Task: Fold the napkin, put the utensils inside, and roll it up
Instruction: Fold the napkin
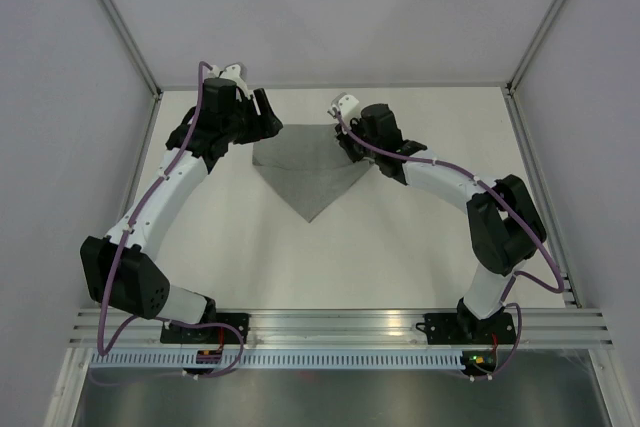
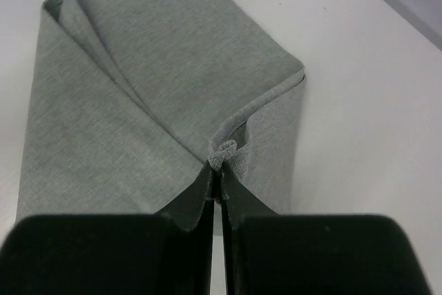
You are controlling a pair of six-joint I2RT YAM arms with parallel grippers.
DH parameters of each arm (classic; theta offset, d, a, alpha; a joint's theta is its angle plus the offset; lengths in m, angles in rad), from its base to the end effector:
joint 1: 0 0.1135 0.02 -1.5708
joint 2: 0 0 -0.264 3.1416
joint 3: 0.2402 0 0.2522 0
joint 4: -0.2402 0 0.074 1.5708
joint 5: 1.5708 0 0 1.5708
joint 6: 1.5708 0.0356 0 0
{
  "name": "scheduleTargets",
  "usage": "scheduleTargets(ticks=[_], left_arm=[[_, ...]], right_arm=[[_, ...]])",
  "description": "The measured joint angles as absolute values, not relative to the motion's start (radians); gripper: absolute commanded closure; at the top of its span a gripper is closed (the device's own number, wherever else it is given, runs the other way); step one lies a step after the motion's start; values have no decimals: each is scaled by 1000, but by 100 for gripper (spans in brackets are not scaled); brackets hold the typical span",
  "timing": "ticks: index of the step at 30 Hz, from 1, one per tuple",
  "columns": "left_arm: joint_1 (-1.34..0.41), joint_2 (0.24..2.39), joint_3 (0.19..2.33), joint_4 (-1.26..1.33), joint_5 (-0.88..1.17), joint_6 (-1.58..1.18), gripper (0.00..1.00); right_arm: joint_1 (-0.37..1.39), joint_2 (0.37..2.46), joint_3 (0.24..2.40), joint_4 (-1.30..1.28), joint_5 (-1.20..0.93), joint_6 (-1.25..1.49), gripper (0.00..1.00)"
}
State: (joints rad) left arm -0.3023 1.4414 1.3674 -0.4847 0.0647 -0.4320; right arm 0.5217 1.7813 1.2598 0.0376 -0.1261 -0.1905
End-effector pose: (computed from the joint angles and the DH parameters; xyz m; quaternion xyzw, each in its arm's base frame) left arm 0.3120 -0.0997 0.3590 -0.0410 0.8734 -0.2003 0.4420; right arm 0.3569 0.2103 0.2508 -0.3283 0.7893 0.1383 0.5001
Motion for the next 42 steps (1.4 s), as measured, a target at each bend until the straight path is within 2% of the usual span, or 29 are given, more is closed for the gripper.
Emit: scheduleTargets(ticks=[6, 13, 18, 24, 30, 37, 42], left_arm=[[-302, 1428, 1359, -466, 93, -452, 33], [-302, 1266, 1102, -335, 135, -537, 33], [-302, 1256, 1059, -263, 166, -587, 37], [-302, 1256, 913, -49, 260, -690, 54], [-308, 1326, 661, 231, 341, -847, 81], [-399, 1532, 636, 517, 377, -967, 91], [-471, 1760, 698, 713, 376, -1067, 96]], right_arm=[[649, 1759, 1234, 38, -42, -300, 94], [646, 1763, 1240, 25, 18, -331, 94], [645, 1774, 1273, 7, 46, -338, 94], [644, 1802, 1320, 3, 76, -335, 94], [644, 1826, 1360, -31, 101, -304, 96], [637, 1847, 1392, -46, 131, -274, 97], [634, 1847, 1406, -68, 140, -261, 97]])
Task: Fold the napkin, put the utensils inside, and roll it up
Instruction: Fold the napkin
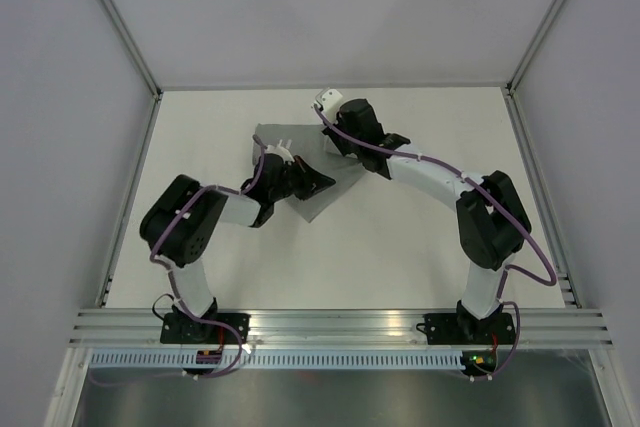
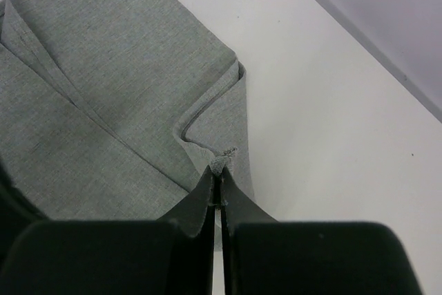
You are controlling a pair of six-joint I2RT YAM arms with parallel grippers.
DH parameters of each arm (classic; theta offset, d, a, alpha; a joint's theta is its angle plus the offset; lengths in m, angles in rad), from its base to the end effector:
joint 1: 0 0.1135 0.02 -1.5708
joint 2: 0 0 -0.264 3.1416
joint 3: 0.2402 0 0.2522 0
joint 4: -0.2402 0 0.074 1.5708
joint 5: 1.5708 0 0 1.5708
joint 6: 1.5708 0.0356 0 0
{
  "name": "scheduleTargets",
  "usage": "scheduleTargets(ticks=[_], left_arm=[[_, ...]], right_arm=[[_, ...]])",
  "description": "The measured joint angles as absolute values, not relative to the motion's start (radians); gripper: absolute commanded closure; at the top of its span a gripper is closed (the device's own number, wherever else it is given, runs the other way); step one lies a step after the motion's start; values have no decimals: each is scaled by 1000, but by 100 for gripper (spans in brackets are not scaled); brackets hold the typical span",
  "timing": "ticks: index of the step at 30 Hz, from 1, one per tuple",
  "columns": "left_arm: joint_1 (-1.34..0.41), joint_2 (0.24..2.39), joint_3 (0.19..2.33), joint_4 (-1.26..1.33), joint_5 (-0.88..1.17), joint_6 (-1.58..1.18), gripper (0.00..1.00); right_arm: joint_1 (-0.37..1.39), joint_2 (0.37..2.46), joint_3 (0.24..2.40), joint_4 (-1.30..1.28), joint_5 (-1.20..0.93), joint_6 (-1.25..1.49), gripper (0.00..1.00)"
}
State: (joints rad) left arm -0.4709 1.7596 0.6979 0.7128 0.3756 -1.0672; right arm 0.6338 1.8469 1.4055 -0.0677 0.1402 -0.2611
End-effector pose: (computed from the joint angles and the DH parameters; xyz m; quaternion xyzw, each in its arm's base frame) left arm 0.2988 -0.1668 0.1515 -0.1340 0.8007 -0.5018 0.2986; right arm 0.3530 0.2533 0.2639 -0.3402 0.7909 0.0342 0.5075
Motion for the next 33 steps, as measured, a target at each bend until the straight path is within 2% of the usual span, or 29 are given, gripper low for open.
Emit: scheduleTargets(ticks=[6, 10, 20, 33], left_arm=[[-530, 2041, 862, 896, 365, -1201, 98], [-559, 2156, 960, 959, 334, -1268, 98], [-609, 2174, 1120, 828, 217, -1269, 98], [-616, 2174, 1161, 558, 128, -1221, 98]], right_arm=[[626, 1847, 1422, -81, 141, -256, 97], [624, 1847, 1436, -94, 141, -249, 97], [617, 1847, 1472, -118, 136, -226, 97], [617, 1847, 1475, -146, 127, -208, 97]])
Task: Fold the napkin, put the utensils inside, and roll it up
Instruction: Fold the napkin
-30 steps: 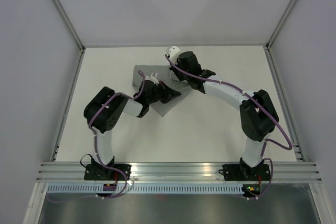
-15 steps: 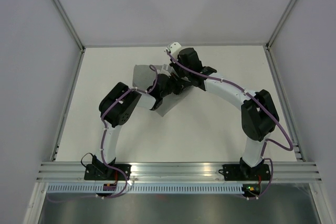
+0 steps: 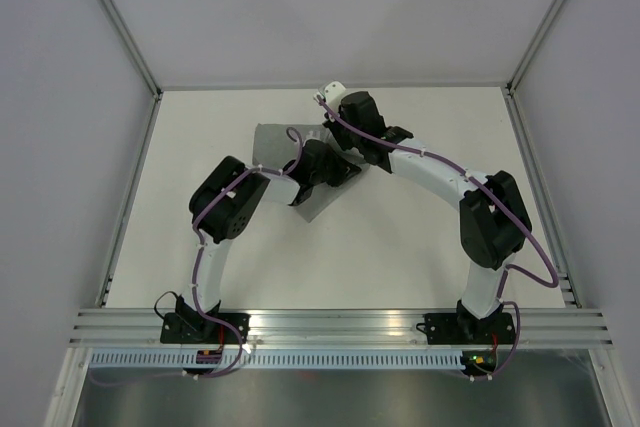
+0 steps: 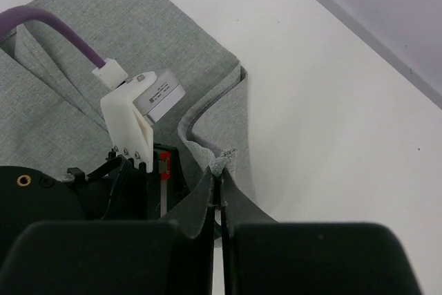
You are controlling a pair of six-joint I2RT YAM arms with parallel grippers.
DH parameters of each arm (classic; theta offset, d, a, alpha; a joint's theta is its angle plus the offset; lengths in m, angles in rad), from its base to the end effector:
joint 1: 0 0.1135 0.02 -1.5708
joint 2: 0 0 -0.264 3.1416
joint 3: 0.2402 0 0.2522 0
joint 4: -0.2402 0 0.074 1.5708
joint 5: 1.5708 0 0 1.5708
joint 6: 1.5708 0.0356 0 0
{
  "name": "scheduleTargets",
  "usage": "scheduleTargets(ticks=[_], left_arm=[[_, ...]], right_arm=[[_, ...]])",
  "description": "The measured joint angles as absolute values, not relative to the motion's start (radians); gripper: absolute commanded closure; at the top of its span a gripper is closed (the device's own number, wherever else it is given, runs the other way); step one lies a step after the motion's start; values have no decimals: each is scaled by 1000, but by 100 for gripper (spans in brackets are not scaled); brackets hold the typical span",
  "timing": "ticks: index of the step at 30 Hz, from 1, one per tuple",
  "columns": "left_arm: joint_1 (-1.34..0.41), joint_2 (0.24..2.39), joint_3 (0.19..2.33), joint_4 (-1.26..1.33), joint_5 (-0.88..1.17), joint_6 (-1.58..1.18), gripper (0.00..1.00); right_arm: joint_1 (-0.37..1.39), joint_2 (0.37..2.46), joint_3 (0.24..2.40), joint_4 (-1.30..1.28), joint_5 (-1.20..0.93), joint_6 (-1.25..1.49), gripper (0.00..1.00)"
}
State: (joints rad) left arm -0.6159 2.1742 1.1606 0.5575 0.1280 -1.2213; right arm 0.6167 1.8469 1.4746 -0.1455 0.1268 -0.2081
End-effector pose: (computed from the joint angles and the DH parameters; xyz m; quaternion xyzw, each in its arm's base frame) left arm 0.3634 -0.2627 0.1066 -0.2202 0.8185 -0.4525 0.2772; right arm 0.3591 0.2490 0.2802 -0.3167 0.8033 0.0481 0.5022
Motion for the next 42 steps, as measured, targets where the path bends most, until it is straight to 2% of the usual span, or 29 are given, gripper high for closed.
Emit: scheduleTargets(ticks=[11, 18, 26, 36, 42], left_arm=[[-617, 2174, 1212, 464, 103, -1188, 97], [-617, 2170, 1185, 517, 105, -1171, 85], [-617, 2088, 1105, 597, 105, -1150, 81], [-614, 1817, 834, 603, 82, -1126, 86], [-613, 1467, 655, 360, -31, -1076, 87]], right_arm=[[617, 1847, 1509, -179, 94, -178, 97], [617, 1847, 1521, -194, 83, -163, 97], [617, 1847, 1522, -197, 83, -160, 97], [617, 1847, 1522, -197, 68, -160, 97], [617, 1847, 1519, -196, 41, -150, 98]])
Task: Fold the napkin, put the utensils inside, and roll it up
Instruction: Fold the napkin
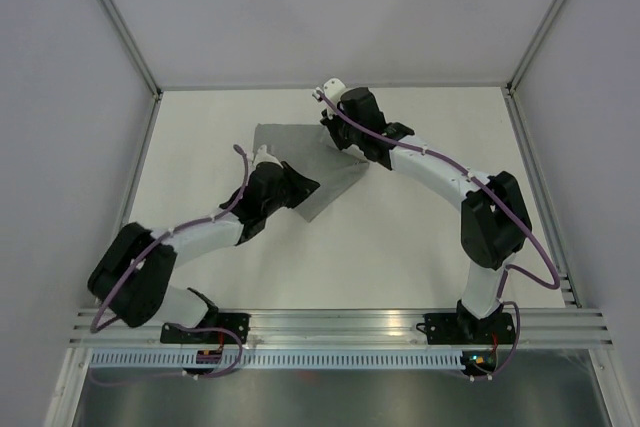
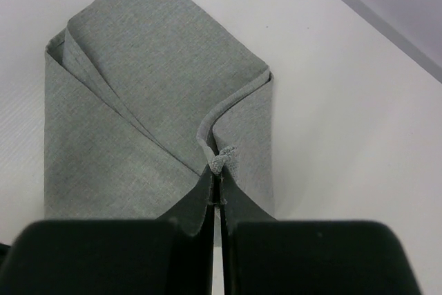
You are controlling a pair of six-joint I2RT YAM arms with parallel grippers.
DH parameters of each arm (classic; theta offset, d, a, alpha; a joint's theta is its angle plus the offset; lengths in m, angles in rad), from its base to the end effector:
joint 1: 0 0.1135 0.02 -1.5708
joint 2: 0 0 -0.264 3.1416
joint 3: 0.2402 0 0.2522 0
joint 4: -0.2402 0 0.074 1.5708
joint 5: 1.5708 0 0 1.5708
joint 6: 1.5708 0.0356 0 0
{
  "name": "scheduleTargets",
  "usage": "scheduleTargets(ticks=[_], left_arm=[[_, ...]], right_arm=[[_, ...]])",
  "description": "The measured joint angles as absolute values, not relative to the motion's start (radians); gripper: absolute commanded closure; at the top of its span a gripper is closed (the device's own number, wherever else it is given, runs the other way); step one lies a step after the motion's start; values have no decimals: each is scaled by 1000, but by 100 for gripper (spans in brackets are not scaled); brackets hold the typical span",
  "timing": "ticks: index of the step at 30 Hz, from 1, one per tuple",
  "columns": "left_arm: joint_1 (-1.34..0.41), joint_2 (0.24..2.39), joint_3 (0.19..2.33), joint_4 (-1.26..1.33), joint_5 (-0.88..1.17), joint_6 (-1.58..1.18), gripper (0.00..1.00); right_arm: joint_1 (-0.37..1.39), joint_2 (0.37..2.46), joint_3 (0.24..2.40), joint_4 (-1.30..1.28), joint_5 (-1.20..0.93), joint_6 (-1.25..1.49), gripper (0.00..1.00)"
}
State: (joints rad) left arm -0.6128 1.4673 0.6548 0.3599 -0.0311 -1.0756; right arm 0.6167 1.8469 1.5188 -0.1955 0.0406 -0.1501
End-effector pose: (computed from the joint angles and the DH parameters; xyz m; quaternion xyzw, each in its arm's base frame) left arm 0.2487 -0.1735 0.1916 -0.2024 0.8231 -0.3877 0.3622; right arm 0.3582 0.2522 0.2906 -0.3145 0.8068 0.0985 0.4904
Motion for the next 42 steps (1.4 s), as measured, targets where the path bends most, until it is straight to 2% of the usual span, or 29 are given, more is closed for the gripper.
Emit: scheduleTargets(ticks=[5, 9, 19, 32, 36, 37, 39, 42], left_arm=[[-612, 1237, 654, 147, -160, -1045, 87], [-612, 1147, 654, 27, -218, -1030, 87], [-612, 1125, 655, -109, -258, -1002, 86], [-612, 1150, 686, -133, -258, -978, 82], [-612, 1164, 689, -132, -258, -973, 79], [-612, 1167, 690, -132, -258, -972, 78], [-612, 1174, 690, -132, -257, -969, 76], [-612, 1180, 690, -132, -257, -963, 70]], right_arm=[[617, 1847, 1483, -188, -2, -136, 98], [617, 1847, 1428, -185, -57, -113, 99], [622, 1858, 1386, -170, -235, -37, 99], [662, 1957, 1336, -155, -315, -17, 97], [668, 1966, 1330, -151, -321, -13, 91], [669, 1967, 1330, -150, -322, -13, 83], [671, 1971, 1330, -148, -325, -10, 80], [673, 1976, 1326, -146, -331, -11, 67]])
